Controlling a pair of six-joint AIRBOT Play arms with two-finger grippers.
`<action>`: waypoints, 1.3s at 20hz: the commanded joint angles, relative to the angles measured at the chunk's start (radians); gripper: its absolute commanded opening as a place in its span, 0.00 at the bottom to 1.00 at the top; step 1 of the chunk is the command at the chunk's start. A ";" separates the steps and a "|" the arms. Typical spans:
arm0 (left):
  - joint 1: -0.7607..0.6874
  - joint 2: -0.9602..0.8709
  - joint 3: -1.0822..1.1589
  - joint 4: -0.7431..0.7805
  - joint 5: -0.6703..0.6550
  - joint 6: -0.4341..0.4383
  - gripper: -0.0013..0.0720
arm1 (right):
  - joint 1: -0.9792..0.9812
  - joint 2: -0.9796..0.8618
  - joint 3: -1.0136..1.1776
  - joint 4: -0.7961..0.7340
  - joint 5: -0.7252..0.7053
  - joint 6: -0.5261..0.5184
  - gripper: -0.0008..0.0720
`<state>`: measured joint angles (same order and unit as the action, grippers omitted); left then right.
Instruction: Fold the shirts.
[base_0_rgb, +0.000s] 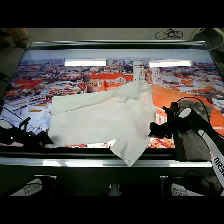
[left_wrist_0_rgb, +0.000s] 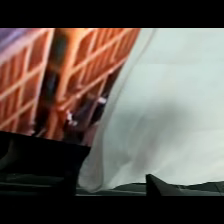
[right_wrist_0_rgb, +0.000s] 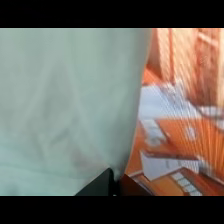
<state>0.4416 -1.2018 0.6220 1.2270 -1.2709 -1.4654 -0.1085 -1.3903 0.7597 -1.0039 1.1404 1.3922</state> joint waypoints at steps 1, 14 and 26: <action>-0.001 -0.006 -0.028 -0.013 0.069 -0.028 0.60 | 0.000 -0.001 -0.002 -0.001 -0.009 0.001 0.04; -0.001 0.413 0.518 -0.322 0.189 0.089 0.05 | 0.000 0.383 0.552 -0.085 0.131 -0.129 0.04; 0.000 0.583 1.313 -0.167 0.195 -0.014 0.05 | 0.000 0.705 1.200 -0.433 0.058 0.012 0.04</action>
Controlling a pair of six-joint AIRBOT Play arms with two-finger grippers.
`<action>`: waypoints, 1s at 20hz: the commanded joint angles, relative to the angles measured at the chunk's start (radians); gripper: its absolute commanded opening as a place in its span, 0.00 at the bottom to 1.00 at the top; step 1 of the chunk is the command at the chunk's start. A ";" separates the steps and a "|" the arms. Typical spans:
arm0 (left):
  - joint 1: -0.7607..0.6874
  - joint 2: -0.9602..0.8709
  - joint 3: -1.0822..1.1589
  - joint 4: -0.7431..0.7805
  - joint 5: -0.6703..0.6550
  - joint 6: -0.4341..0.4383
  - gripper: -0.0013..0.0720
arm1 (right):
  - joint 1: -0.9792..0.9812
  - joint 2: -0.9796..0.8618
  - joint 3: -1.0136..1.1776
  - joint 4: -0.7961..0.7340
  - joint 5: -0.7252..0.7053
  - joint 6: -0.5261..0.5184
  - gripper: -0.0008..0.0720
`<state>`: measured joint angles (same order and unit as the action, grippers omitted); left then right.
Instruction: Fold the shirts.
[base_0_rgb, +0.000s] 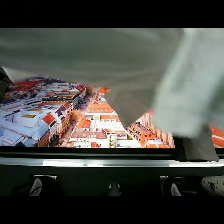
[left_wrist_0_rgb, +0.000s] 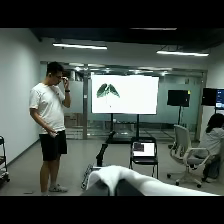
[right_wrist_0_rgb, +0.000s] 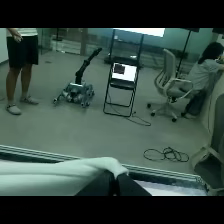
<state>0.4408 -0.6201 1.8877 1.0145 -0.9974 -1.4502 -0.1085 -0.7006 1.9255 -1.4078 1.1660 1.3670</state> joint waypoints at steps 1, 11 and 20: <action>0.000 -0.010 0.047 0.048 -0.097 -0.031 0.05 | 0.000 0.000 0.034 -0.029 0.037 0.060 0.04; -0.011 -0.288 -0.383 0.051 -0.403 -0.006 0.05 | 0.000 -0.502 -0.021 0.067 0.552 0.113 0.04; -0.203 -0.862 -0.593 0.024 0.082 0.044 0.05 | 0.097 -1.052 -0.178 0.141 -0.016 0.140 0.04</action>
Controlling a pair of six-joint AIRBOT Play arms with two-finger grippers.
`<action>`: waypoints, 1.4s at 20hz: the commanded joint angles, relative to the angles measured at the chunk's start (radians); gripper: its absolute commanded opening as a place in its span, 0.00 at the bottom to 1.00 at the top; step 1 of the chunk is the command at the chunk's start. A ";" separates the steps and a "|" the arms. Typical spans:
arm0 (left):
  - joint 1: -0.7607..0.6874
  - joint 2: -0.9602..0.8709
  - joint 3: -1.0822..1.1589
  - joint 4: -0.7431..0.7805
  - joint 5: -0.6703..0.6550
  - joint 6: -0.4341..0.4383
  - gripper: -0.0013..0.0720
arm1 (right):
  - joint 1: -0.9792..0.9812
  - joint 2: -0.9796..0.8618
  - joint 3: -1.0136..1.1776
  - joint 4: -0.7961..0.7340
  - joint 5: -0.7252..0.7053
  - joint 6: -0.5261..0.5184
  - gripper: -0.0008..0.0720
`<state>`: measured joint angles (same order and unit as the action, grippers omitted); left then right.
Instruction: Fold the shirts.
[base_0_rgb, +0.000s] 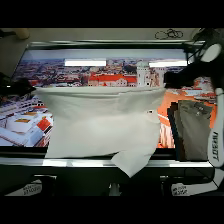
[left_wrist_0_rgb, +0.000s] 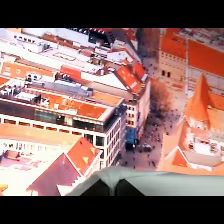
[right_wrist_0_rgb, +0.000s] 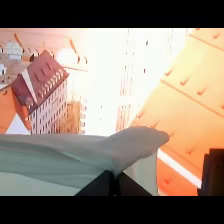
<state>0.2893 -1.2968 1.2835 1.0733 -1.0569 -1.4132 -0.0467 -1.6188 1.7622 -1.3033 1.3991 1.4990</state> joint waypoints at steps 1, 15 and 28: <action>-0.065 -0.248 0.053 -0.044 0.158 0.008 0.05 | 0.044 -0.155 -0.015 0.034 -0.321 0.008 0.04; -0.071 -0.382 0.266 0.182 -0.348 -0.076 0.05 | 0.046 -0.147 -0.030 -0.011 0.242 0.059 0.04; 0.034 -0.275 0.180 0.230 -0.526 -0.056 0.59 | 0.020 0.061 -0.325 0.040 0.224 0.127 0.74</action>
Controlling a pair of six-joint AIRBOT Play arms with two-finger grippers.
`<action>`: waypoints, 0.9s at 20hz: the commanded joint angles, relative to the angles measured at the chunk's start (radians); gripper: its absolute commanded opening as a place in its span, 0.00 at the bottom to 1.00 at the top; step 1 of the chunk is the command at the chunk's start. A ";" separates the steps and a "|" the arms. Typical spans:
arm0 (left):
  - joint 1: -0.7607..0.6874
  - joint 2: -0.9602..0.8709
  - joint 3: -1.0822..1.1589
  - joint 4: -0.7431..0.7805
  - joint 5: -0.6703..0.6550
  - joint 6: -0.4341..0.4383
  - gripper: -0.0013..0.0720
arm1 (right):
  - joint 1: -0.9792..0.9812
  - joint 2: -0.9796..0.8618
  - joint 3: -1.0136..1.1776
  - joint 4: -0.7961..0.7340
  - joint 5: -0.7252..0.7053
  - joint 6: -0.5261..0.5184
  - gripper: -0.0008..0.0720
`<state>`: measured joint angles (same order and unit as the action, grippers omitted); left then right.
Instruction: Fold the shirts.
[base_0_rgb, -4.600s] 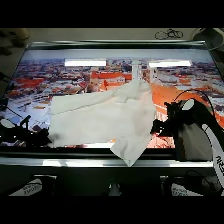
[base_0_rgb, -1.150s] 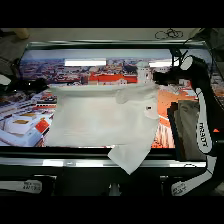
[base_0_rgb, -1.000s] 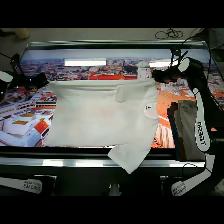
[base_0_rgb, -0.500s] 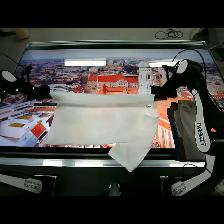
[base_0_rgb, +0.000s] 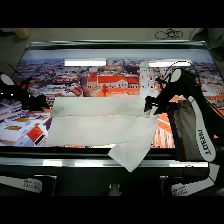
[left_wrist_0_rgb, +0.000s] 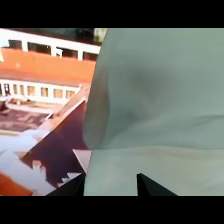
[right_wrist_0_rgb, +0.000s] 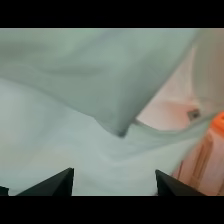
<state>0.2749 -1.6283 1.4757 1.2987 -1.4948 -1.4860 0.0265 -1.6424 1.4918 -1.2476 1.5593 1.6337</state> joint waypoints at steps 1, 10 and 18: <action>0.072 0.106 -0.095 0.005 -0.083 0.022 0.59 | -0.077 0.144 -0.147 -0.022 0.041 -0.009 0.69; 0.151 0.354 -0.747 -0.051 0.171 0.101 0.59 | -0.092 0.481 -0.684 -0.019 -0.187 -0.087 0.60; 0.117 0.332 -0.758 -0.056 0.217 0.100 0.59 | -0.093 0.481 -0.684 -0.027 -0.183 -0.102 0.60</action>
<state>0.3977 -1.2896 0.7254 1.2186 -1.2976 -1.3895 -0.0666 -1.1652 0.8139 -1.2686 1.3628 1.5433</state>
